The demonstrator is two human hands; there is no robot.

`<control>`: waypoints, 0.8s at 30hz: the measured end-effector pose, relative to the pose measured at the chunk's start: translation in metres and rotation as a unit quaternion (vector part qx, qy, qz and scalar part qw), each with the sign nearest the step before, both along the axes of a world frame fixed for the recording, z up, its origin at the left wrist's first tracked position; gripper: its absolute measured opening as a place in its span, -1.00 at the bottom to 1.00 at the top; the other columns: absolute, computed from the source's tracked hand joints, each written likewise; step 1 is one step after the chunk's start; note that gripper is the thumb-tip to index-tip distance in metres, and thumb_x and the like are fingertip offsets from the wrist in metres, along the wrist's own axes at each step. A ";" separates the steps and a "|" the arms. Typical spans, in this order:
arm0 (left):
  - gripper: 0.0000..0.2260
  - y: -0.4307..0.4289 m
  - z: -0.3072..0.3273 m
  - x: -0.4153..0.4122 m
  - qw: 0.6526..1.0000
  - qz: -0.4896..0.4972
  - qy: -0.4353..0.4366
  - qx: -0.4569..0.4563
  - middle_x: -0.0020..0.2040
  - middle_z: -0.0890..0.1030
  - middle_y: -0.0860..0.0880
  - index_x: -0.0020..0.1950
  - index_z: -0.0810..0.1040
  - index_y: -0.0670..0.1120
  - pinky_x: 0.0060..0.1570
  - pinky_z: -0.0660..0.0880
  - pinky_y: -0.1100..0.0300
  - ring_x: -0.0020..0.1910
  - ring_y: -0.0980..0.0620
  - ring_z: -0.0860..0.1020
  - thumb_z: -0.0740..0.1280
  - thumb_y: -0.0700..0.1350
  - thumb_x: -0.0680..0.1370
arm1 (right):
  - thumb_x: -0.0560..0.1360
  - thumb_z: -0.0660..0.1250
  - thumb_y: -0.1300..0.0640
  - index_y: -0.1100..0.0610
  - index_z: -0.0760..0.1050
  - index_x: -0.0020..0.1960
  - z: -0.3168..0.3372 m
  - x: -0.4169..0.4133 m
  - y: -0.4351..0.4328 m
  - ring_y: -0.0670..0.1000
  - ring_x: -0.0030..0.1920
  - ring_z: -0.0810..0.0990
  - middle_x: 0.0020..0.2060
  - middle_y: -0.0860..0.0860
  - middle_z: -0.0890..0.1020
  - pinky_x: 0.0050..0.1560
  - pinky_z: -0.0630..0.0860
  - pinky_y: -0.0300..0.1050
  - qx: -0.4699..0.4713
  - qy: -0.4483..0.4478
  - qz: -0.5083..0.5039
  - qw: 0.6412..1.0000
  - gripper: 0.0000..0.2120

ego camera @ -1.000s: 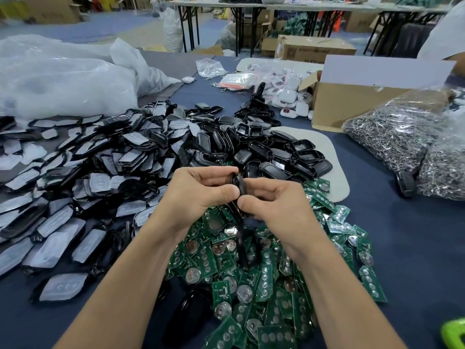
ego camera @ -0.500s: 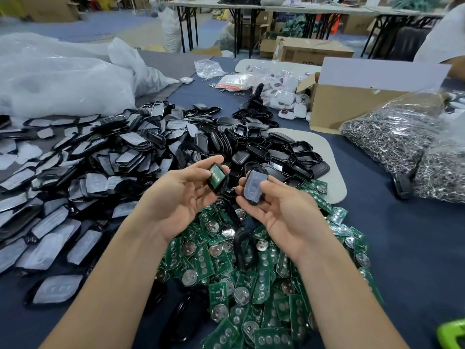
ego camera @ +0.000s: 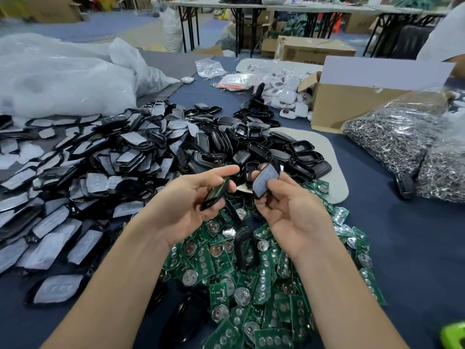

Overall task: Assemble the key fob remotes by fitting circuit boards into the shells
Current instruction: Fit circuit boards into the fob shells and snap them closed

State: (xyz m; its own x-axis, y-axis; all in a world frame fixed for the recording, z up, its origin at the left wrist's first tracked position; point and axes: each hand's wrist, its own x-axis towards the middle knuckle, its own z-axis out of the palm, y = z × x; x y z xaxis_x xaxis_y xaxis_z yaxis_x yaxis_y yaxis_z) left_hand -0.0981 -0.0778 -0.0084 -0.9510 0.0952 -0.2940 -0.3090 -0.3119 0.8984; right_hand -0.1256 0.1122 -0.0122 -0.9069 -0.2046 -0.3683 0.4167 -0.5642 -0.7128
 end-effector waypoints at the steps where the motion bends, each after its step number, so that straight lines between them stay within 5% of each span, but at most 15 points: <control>1: -0.67 0.002 -0.001 0.000 1.000 -0.011 0.006 -0.011 -0.16 0.63 -0.05 0.27 0.71 -0.06 -0.51 0.29 0.31 -0.40 0.11 0.40 0.26 -0.20 0.59 | 0.60 0.29 0.39 0.24 0.63 0.12 0.000 0.000 0.001 -0.06 -0.32 0.67 -0.06 0.18 0.76 -0.24 0.60 -0.18 -0.013 -0.006 -0.002 1.000 -0.81; 6: -0.78 0.026 -0.008 0.001 0.986 0.037 0.050 -0.153 -0.36 0.47 0.07 0.17 0.74 0.11 -0.52 0.21 0.34 -0.50 0.14 0.31 0.28 0.00 0.71 | 0.59 0.30 0.42 0.29 0.61 0.02 0.002 0.004 -0.004 0.01 -0.28 0.73 -0.16 0.17 0.76 -0.21 0.67 -0.18 -0.017 0.016 0.011 1.000 -0.87; 11: -0.90 0.040 -0.016 -0.001 0.951 0.132 0.149 -0.237 -0.47 0.54 0.23 -0.03 0.75 0.22 -0.40 0.37 0.47 -0.50 0.26 0.45 0.58 0.08 0.47 | 0.59 0.32 0.41 0.28 0.61 0.02 0.002 0.006 -0.005 0.03 -0.22 0.75 -0.11 0.19 0.77 -0.15 0.71 -0.12 0.010 0.006 -0.025 1.000 -0.88; 14: -0.85 0.036 -0.021 -0.004 0.913 0.182 0.164 -0.326 -0.39 0.65 0.13 -0.11 0.73 0.27 -0.27 0.45 0.26 -0.40 0.19 0.51 0.54 0.17 0.34 | 0.57 0.35 0.40 0.24 0.63 0.01 0.002 0.007 -0.006 0.00 -0.27 0.74 -0.16 0.15 0.77 -0.24 0.68 -0.17 0.046 0.011 -0.011 0.999 -0.87; 18: -0.87 0.034 -0.022 -0.008 0.897 0.241 0.176 -0.325 -0.46 0.54 0.12 -0.16 0.72 0.26 -0.43 0.31 0.15 -0.47 0.10 0.37 0.48 0.15 0.32 | 0.55 0.40 0.36 0.23 0.68 0.06 0.004 0.007 -0.003 -0.03 -0.25 0.71 -0.11 0.13 0.77 -0.24 0.59 -0.22 0.124 0.059 0.048 0.989 -0.86; 20: -0.90 0.029 -0.021 -0.009 0.893 0.261 0.170 -0.324 -0.46 0.54 0.12 -0.15 0.72 0.24 -0.43 0.30 0.14 -0.46 0.08 0.36 0.49 0.11 0.36 | 0.54 0.46 0.22 0.21 0.70 0.06 0.006 0.006 0.002 -0.01 -0.22 0.69 -0.10 0.11 0.77 -0.20 0.58 -0.21 0.134 0.084 0.091 0.983 -0.88; 24: -0.93 0.021 -0.018 -0.008 0.916 0.226 0.179 -0.279 -0.47 0.45 0.05 -0.12 0.75 0.14 -0.40 0.22 0.11 -0.45 -0.01 0.26 0.53 -0.03 0.43 | 0.41 0.41 -0.21 0.20 0.67 0.09 0.010 0.002 0.014 0.05 -0.20 0.70 -0.04 0.22 0.76 -0.14 0.59 -0.13 0.179 0.103 0.192 0.959 -0.49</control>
State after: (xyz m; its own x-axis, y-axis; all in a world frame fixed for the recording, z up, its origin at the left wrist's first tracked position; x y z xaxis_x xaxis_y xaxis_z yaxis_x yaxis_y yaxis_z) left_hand -0.1062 -0.0563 -0.0266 -0.9014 -0.4019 0.1612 0.0840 0.2030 0.9756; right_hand -0.1240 0.1265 -0.0023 -0.8506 -0.4329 -0.2986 0.3749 -0.1009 -0.9216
